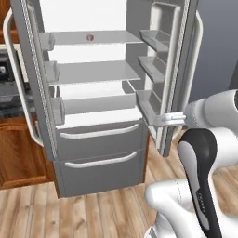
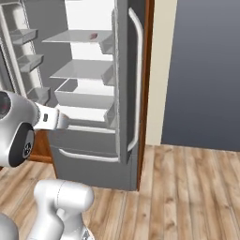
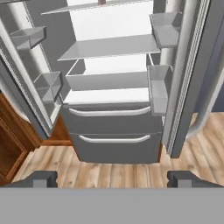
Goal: Take the cheese, steak, and cucumber from the fridge and place them on the plate on the dining counter to create an appetizer plate.
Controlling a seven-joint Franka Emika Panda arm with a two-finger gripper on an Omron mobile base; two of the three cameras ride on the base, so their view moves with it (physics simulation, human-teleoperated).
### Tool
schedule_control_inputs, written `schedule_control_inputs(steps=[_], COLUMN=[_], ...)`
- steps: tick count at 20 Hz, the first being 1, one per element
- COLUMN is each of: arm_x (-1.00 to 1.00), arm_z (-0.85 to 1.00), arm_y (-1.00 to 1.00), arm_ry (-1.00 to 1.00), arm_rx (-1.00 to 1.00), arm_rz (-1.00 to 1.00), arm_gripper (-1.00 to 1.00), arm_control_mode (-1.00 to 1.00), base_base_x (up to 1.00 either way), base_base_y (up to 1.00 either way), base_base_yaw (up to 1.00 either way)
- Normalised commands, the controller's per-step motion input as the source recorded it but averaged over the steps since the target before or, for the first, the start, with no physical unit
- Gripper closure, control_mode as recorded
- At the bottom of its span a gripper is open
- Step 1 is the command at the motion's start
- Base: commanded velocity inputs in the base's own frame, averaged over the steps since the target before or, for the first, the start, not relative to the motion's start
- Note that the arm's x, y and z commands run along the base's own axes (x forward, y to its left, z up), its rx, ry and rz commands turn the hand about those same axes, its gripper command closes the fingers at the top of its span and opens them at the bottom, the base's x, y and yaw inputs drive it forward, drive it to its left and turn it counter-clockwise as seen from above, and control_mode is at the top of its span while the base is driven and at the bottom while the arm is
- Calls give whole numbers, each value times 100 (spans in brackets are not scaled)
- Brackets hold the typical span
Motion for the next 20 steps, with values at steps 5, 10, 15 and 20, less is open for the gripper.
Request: schedule_control_inputs(steps=[5, 10, 15, 20], arm_x=[0, 0, 0, 0], arm_z=[0, 0, 0, 0], arm_y=[0, 0, 0, 0], arm_ry=[0, 0, 0, 0], arm_rx=[0, 0, 0, 0], arm_rz=[0, 0, 0, 0], arm_gripper=[-100, -100, -100, -100], arm_control_mode=[100, 100, 100, 100], base_base_x=[38, 18, 3, 9], base_base_y=[62, 57, -1, -11], base_base_yaw=[-6, -6, -6, -1])
